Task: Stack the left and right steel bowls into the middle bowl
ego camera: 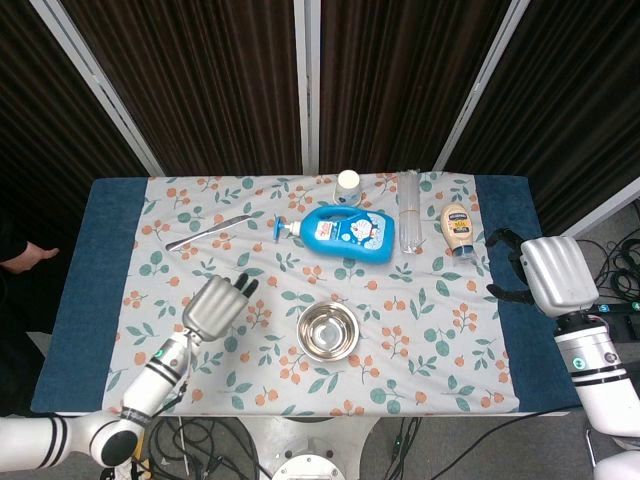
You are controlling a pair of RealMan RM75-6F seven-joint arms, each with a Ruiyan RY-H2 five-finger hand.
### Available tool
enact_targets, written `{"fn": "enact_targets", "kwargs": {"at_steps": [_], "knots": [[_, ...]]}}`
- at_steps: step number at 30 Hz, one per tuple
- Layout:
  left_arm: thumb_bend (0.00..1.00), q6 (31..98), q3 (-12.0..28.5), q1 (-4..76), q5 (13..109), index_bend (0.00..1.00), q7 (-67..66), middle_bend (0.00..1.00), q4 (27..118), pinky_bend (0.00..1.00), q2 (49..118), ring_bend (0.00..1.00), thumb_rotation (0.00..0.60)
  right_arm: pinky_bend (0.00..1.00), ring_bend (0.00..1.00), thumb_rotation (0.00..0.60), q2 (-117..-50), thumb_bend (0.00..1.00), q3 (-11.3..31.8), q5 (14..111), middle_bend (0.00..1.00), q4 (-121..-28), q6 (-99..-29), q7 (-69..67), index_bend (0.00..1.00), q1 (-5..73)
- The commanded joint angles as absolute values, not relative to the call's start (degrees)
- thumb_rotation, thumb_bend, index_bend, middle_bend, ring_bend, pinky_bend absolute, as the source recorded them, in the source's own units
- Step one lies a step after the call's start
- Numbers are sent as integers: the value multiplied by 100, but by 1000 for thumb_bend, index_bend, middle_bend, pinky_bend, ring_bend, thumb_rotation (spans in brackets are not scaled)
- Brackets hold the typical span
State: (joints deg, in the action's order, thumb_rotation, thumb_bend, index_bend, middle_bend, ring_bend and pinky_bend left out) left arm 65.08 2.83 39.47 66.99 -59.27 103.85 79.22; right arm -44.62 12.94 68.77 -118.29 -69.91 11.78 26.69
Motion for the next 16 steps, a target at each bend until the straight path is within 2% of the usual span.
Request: {"fn": "enact_targets", "kwargs": {"at_steps": [1, 3, 5, 6, 10, 16], "knots": [[179, 7406, -22, 2993, 7104, 231, -4194, 180, 10521, 381, 7172, 200, 600, 587, 518, 600, -4854, 0, 883, 7617, 579, -11319, -7468, 1865, 381, 2362], [161, 7545, -67, 2783, 7164, 210, -3686, 128, 10558, 295, 6975, 150, 600, 312, 221, 600, -4979, 0, 685, 7715, 375, -11180, -7587, 2311, 308, 2214], [157, 7680, -124, 2585, 7256, 206, -3261, 122, 10605, 279, 6761, 144, 600, 177, 89, 600, -5057, 0, 499, 7600, 233, -11214, -7644, 2652, 212, 2034], [156, 7747, -155, 2510, 7333, 205, -3138, 122, 10617, 272, 6682, 142, 600, 140, 48, 600, -5086, 0, 438, 7561, 181, -11235, -7670, 2724, 168, 1964], [153, 8183, -311, 2160, 7839, 205, -2801, 122, 10576, 265, 6514, 142, 600, 39, 0, 600, -5238, 0, 198, 7722, 87, -11121, -7978, 2818, 92, 1614], [154, 8551, -429, 1754, 8139, 205, -2566, 130, 10493, 265, 6527, 142, 600, 0, 0, 600, -5413, 0, 26, 7977, 69, -10897, -8341, 2626, 77, 1227]]}}
